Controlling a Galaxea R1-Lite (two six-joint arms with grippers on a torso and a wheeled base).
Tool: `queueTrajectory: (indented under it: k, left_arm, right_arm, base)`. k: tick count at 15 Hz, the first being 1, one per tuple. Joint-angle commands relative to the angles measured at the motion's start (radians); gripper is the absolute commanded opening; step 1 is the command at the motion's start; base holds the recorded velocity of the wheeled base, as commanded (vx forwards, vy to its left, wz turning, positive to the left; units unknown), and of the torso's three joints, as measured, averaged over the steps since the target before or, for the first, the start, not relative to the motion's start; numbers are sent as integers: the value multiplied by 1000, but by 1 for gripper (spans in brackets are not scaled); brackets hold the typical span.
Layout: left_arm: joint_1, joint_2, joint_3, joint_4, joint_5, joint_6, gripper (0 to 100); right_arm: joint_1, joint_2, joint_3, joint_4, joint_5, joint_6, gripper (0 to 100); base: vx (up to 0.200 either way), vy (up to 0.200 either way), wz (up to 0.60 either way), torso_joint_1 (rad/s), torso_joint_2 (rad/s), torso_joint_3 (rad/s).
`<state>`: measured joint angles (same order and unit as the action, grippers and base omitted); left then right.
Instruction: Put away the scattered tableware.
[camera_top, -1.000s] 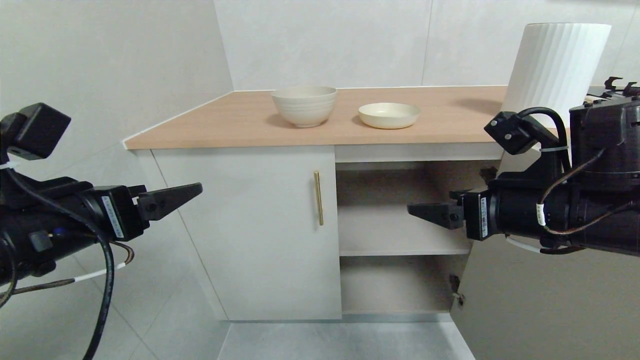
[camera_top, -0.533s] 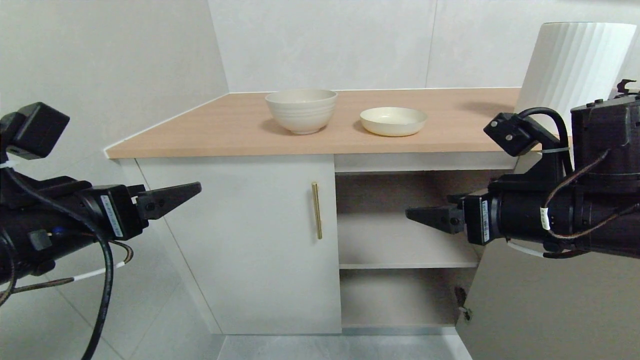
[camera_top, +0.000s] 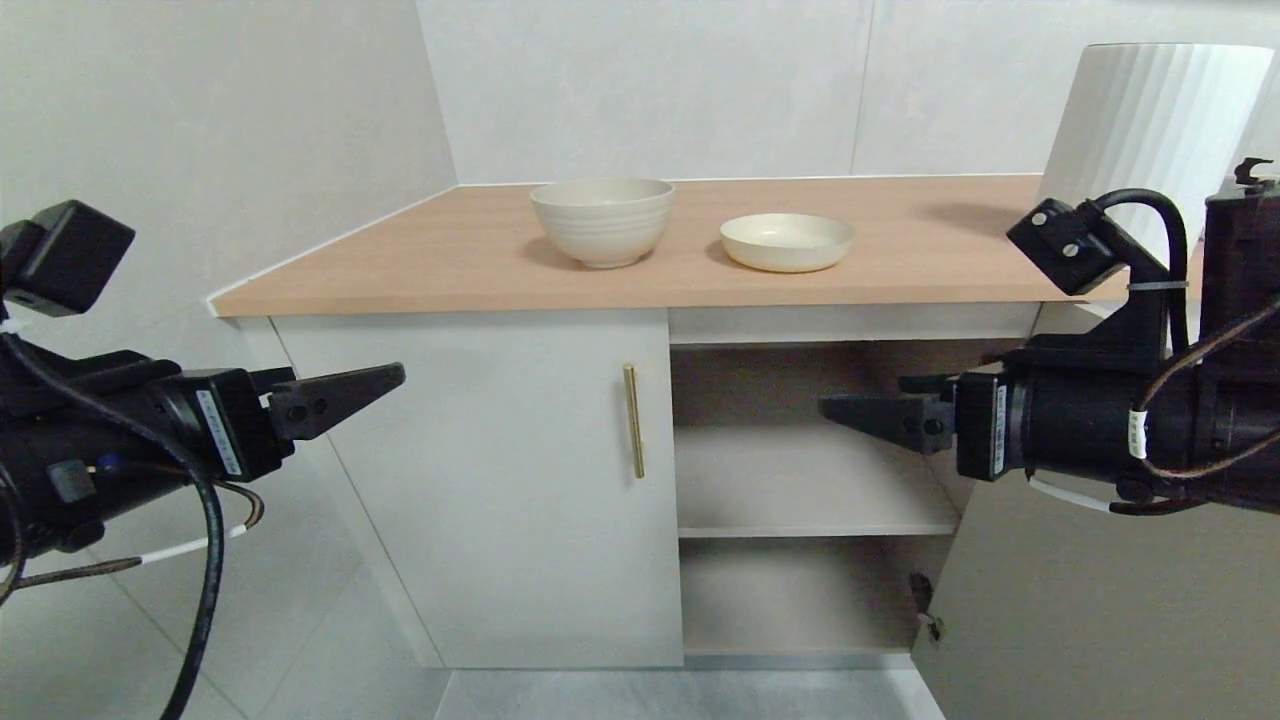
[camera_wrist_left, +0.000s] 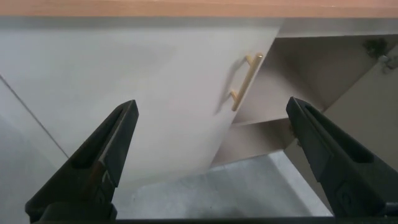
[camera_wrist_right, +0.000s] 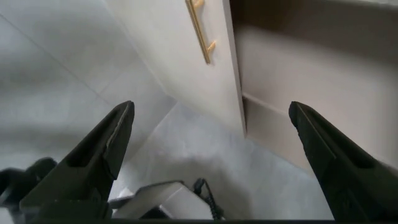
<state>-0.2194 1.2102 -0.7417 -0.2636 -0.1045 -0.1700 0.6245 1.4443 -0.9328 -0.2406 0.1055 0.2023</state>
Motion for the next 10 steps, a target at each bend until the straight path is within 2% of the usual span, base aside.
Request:
queueTrajectory:
  k: [1,4,7,10]
  left_arm:
    - [0,6,1,0,0,0,100]
    - [-2,22,-1,0,-3,-16,100]
    - [-2,45,-4,-3,-4,-25,100]
    - [-2,55,-5,-3,-23,-25,100]
  right_arm:
    - [-11,27,34,-85,-3,-4,100]
    - [-12,36,42,-105,-4,-21,100]
    - [-14,45,42,-106,-4,-32,100]
    - [-14,53,42,-106,-4,-32,100]
  base:
    - [0,0,0,0,0,0]
    - [0,0,0,12,-48,-40]
    - [0,0,0,46,-232,-255]
    - [0,0,0,177,-510,-300]
